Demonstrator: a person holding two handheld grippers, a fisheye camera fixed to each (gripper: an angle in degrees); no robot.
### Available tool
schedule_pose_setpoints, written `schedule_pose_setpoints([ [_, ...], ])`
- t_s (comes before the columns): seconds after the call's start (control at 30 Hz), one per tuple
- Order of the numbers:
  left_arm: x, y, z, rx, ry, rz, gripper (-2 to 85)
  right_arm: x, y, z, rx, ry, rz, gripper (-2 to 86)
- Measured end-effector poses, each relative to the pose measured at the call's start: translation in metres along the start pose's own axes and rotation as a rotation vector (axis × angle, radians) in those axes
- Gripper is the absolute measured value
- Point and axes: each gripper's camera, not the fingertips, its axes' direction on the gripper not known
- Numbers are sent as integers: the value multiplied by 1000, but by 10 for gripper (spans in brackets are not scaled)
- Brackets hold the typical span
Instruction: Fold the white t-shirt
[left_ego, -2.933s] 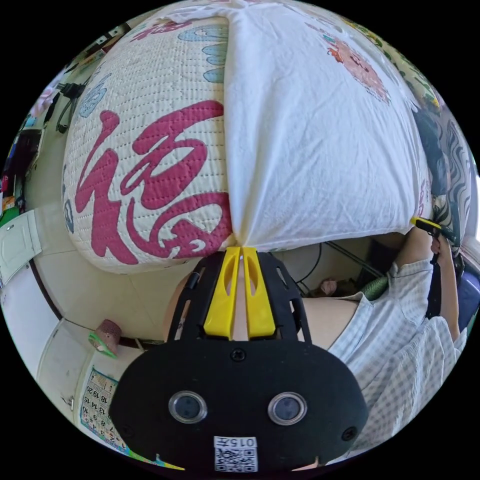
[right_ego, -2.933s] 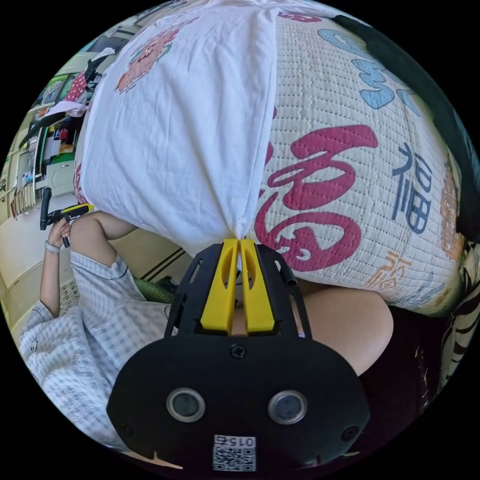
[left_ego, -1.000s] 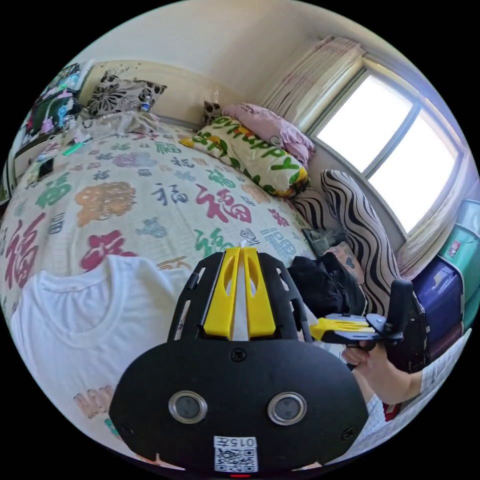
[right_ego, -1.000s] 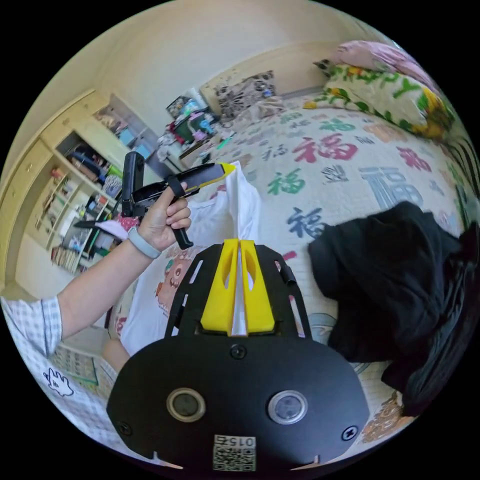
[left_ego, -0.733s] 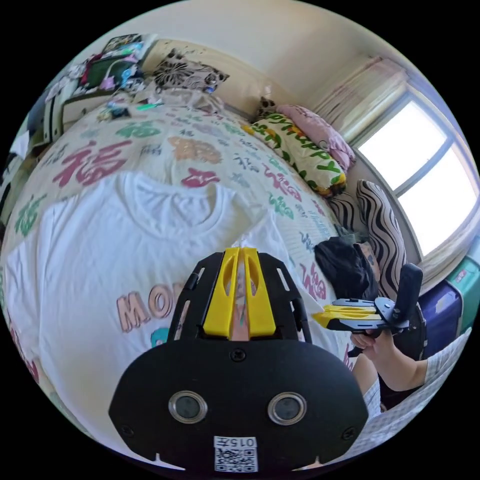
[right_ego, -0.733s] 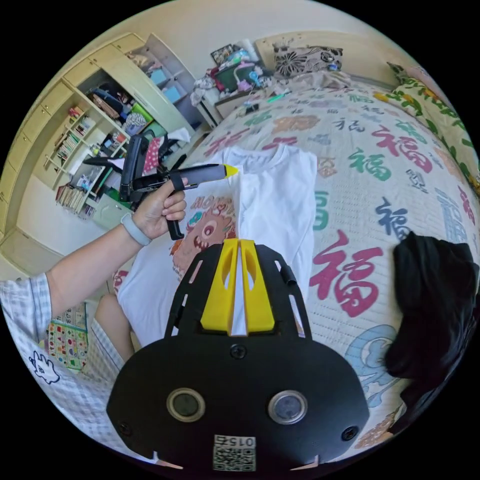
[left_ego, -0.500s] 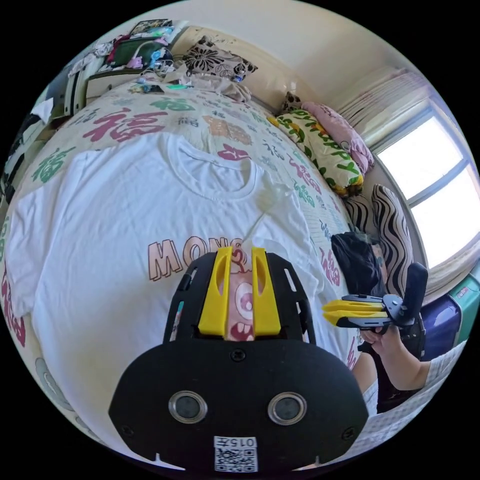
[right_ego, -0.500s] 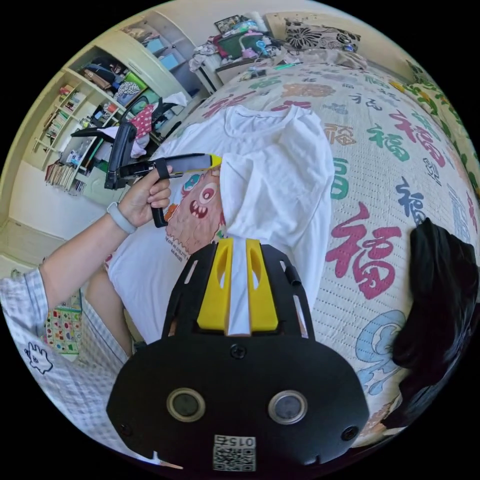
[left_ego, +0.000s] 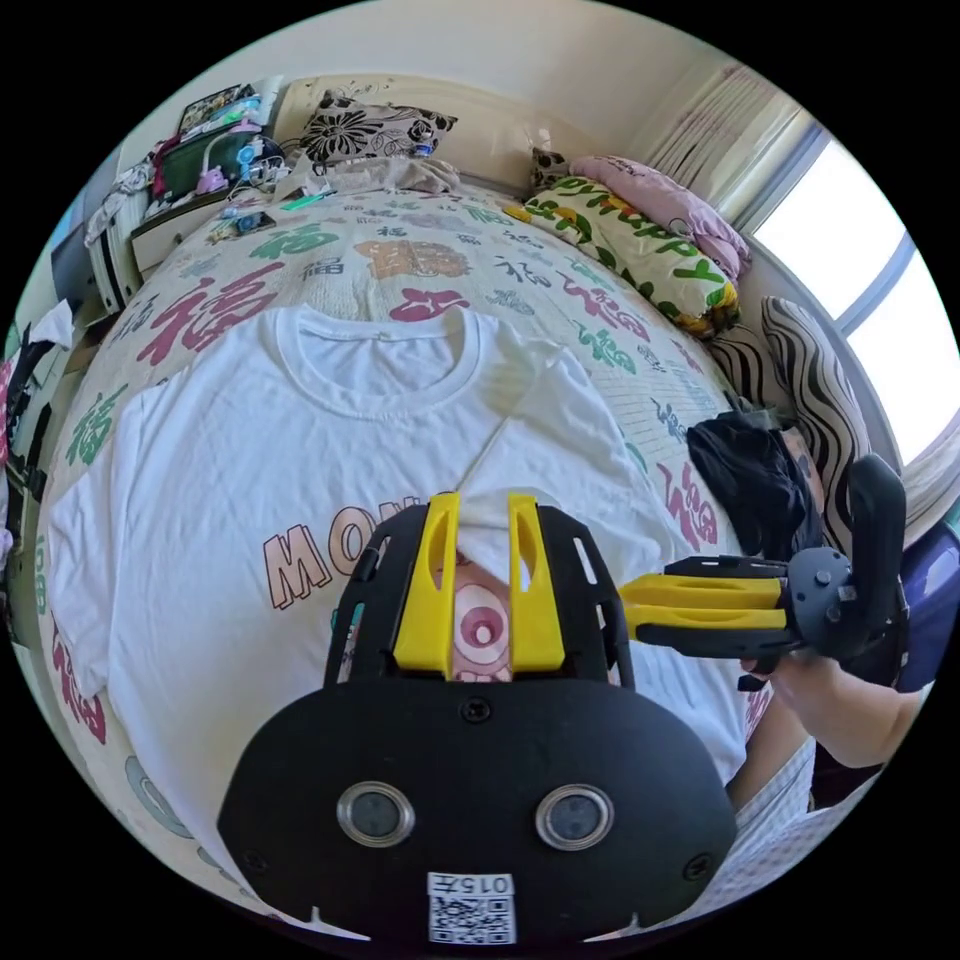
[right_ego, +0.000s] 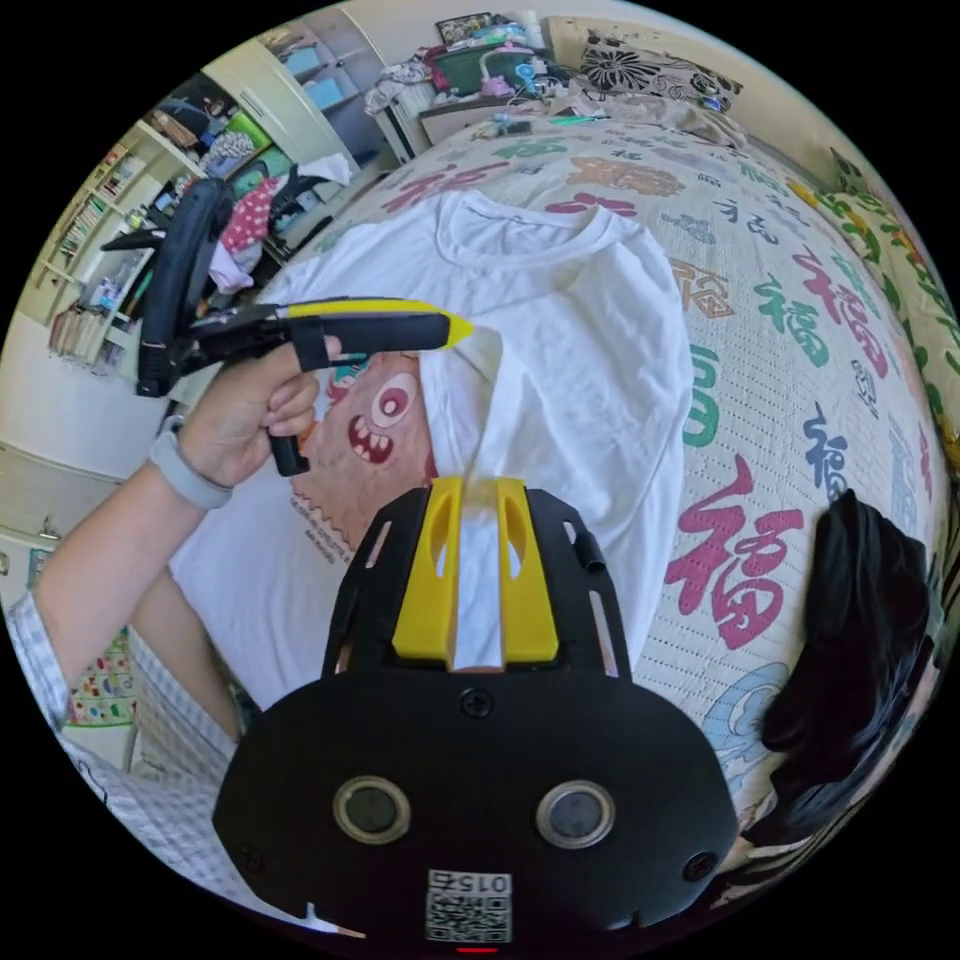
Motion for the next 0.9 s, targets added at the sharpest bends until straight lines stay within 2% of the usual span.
schedule_pose_setpoints([
  [0.2,-13,9,-12,15,-2,-16,58,-19,5,-18,88,13,-50,-4],
  [0.33,-13,6,-30,114,38,-47,61,-30,3,-14,73,26,-101,-5],
  [0.47,-2,-9,-19,60,56,-17,67,-40,-7,-9,61,22,-91,1],
  [0.6,6,-15,5,-166,-139,108,62,-43,-15,-13,41,-1,-98,18],
  [0.7,4,-16,-11,-146,-215,160,64,-39,-18,-22,35,-33,-91,39],
  [0.83,2,-44,-30,-10,-74,124,78,-17,-22,-41,140,-46,34,50],
  [0.9,3,-62,-24,12,-39,97,84,-3,-31,-47,177,42,139,70],
])
